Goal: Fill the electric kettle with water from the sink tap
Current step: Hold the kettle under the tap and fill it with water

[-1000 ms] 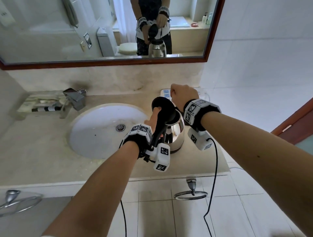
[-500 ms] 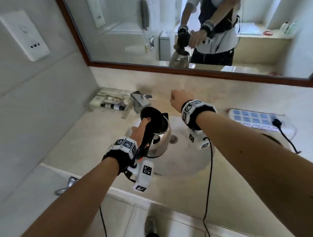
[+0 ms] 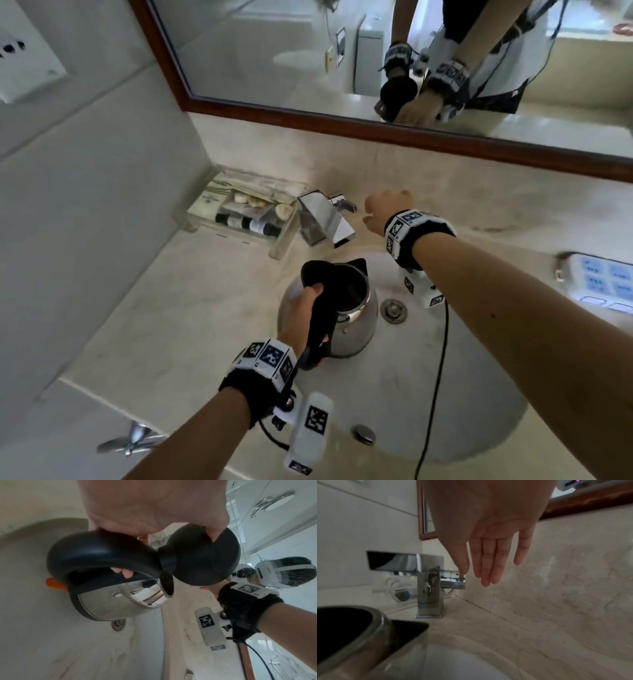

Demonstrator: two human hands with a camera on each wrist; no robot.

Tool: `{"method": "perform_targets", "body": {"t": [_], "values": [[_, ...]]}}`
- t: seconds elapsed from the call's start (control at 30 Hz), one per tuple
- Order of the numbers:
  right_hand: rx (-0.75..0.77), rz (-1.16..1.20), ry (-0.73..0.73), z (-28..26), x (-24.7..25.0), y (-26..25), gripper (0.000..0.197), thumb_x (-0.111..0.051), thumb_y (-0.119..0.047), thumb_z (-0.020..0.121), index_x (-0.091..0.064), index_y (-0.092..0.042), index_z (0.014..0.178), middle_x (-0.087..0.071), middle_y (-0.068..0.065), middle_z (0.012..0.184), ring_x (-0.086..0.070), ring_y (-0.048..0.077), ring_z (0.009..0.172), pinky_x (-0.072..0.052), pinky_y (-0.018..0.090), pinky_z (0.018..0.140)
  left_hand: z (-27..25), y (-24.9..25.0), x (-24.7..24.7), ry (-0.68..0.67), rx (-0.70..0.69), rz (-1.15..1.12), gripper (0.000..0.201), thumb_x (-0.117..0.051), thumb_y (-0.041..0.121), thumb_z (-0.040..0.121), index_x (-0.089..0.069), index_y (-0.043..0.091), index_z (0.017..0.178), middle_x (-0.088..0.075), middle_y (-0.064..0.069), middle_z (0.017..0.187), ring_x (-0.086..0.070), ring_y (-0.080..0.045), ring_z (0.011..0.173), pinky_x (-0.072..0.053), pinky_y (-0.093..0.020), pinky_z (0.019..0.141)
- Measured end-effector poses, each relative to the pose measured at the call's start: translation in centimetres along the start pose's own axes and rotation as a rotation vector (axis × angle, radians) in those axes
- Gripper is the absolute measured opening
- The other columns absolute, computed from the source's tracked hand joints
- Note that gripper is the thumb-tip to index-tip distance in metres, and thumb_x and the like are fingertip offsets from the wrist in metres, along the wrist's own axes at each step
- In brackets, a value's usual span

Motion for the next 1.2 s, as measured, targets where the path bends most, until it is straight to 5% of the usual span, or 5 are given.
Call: {"method": "perform_targets", "body": {"t": [0.37,0.5,0.63,0.83,1.2], "values": [[0.073,-0.023,0.047,4.4,-2.4,-0.7,0.034,-0.038,-0.032,0.098,-0.061,-0.012,0.112,-0.062,0.011,0.121,-0.054,0.027,0.117,-0.031,0.038,0.105,3.2,1.4,-1.4,0.006,-0.003,-0.022,0.054,-0.061,0.071,0.057,-0.063,0.02,0.043,-0.057,-0.012,0.053,-0.059,-0.029,0.059,-0.046,-0.048,0.074],[0.089,-0.008,0.051,4.9,-2.2,-0.6,0.032,-0.04,-0.032,0.098,-0.063,-0.013,0.11,-0.064,0.011,0.117,-0.057,0.027,0.113,-0.03,0.038,0.105,3.3,2.8,-1.5,-0.012,-0.012,0.032,0.077,-0.055,0.075,0.049,-0.069,0.004,0.074,-0.066,-0.019,0.065,-0.066,-0.035,0.069,-0.055,-0.055,0.087],[0.093,-0.024,0.065,5.1,-2.4,-0.6,0.031,-0.041,-0.031,0.098,-0.063,-0.013,0.11,-0.064,0.012,0.118,-0.058,0.027,0.112,-0.03,0.038,0.104,3.0,3.3,-2.0,-0.015,-0.05,0.074,0.063,-0.052,0.076,0.05,-0.073,0.017,0.049,-0.068,-0.013,0.056,-0.07,-0.045,0.076,-0.053,-0.061,0.094],[0.072,-0.019,0.07,5.6,-2.6,-0.3,0.027,-0.042,-0.026,0.098,-0.062,-0.012,0.11,-0.064,0.011,0.117,-0.059,0.027,0.11,-0.03,0.039,0.105,3.0,3.8,-2.4,-0.007,-0.03,-0.047,0.091,-0.057,0.072,0.049,-0.06,0.0,0.106,-0.063,-0.021,0.081,-0.063,-0.031,0.064,-0.052,-0.043,0.073],[0.072,0.03,0.047,6.8,-2.6,1.1,0.025,-0.039,-0.026,0.1,-0.059,-0.014,0.11,-0.065,0.013,0.11,-0.06,0.03,0.105,-0.025,0.045,0.109,5.7,2.1,-1.1,-0.035,-0.004,0.066,0.115,-0.062,0.091,0.049,-0.063,-0.005,0.112,-0.069,-0.023,0.078,-0.067,-0.035,0.073,-0.051,-0.063,0.095]]}}
Point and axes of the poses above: each hand's wrist, its own z-axis towards the middle knuckle, its own x-axis out of the back of the hand, y = z × x, the point moved 2 cm from there along z, towards the middle knuckle
